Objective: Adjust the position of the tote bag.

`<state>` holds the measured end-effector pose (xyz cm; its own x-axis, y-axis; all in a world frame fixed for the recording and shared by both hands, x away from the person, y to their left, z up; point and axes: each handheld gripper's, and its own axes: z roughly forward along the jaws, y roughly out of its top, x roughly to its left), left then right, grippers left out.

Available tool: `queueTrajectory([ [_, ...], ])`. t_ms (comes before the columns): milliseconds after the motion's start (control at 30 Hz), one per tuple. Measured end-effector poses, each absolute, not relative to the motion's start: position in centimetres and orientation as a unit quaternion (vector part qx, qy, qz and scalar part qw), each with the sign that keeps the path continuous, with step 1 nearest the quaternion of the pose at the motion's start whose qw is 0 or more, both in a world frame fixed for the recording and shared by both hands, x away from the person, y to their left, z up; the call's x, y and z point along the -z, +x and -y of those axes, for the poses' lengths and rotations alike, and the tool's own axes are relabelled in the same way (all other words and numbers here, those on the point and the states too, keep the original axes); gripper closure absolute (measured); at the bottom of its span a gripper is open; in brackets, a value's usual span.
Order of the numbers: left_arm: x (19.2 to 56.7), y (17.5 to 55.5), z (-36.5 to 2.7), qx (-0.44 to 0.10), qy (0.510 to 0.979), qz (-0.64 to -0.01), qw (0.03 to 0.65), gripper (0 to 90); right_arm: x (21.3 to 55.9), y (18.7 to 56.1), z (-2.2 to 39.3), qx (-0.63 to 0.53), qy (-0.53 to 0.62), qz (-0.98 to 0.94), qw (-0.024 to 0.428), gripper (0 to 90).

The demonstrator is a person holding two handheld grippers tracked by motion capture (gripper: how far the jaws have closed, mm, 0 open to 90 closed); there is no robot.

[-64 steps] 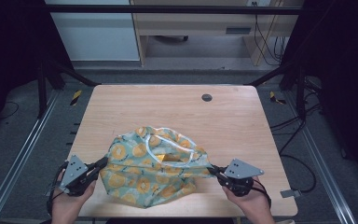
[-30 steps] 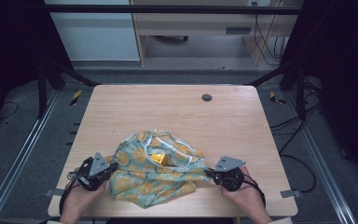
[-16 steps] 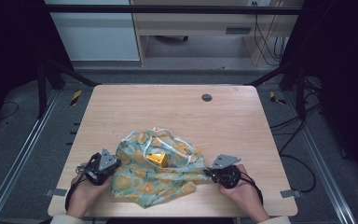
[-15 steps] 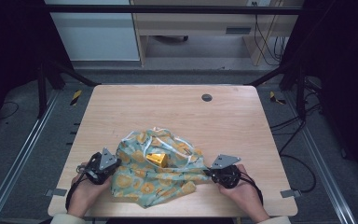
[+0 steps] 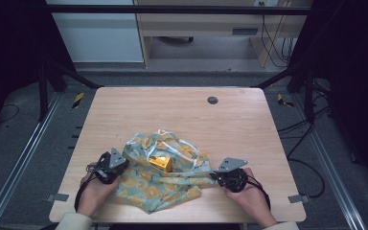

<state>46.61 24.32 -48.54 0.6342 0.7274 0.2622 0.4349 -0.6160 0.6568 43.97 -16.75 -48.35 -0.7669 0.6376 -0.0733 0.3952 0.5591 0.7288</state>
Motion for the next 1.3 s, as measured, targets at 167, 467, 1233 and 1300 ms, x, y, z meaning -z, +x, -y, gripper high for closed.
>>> queueTrajectory([
  [167,47.7,46.1,-24.6,-0.272,0.844,-0.343,0.309,62.4,48.1,43.7,17.1,-0.359,0.31,-0.861,0.182,65.1],
  [467,46.0,44.1,-25.3,-0.277,0.812,-0.363,0.363,26.1,46.7,43.1,18.0,-0.376,0.341,-0.837,0.205,20.9],
  [1233,45.7,43.1,-25.7,-0.257,0.801,-0.391,0.373,10.0,43.9,52.4,12.0,-0.344,0.333,-0.871,0.112,52.3],
  [1300,45.7,43.2,-25.8,-0.26,0.802,-0.391,0.37,10.2,44.6,52.4,11.6,-0.34,0.325,-0.876,0.101,57.0],
])
